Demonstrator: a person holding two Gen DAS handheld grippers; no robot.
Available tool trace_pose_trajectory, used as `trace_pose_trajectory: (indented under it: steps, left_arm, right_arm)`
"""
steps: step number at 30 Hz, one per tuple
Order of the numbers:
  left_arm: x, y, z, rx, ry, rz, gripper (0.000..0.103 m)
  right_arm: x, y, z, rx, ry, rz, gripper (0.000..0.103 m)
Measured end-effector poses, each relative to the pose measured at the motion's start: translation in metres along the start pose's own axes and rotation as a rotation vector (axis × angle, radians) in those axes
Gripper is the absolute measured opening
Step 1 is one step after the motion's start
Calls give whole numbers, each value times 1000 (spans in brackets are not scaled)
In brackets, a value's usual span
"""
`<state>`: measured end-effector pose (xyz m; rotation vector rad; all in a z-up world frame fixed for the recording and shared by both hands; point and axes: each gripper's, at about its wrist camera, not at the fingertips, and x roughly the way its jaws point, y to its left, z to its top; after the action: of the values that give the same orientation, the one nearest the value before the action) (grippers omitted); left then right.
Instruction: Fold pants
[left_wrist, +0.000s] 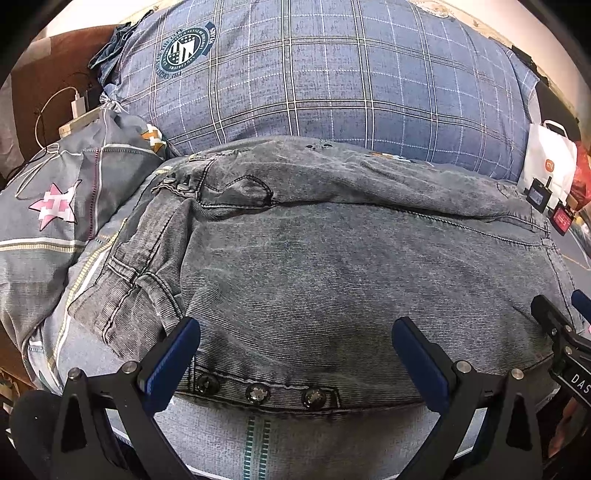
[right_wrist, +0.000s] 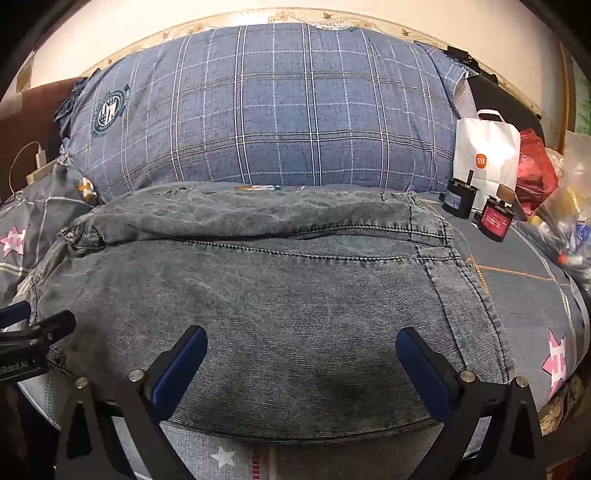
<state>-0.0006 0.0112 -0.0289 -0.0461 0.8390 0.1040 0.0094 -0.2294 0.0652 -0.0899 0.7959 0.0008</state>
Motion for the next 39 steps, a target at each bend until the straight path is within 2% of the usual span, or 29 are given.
trace_pose_trajectory:
  steps: [20,39]
  left_arm:
    - [-6,4,1,-14,-8,-1,103]
    - [-2,4,-3,-14,3,2,103]
  right_arm:
    - [-7,2,1,-16,-34,-7,103]
    - [-1,1,-1,-16,2,-12,103]
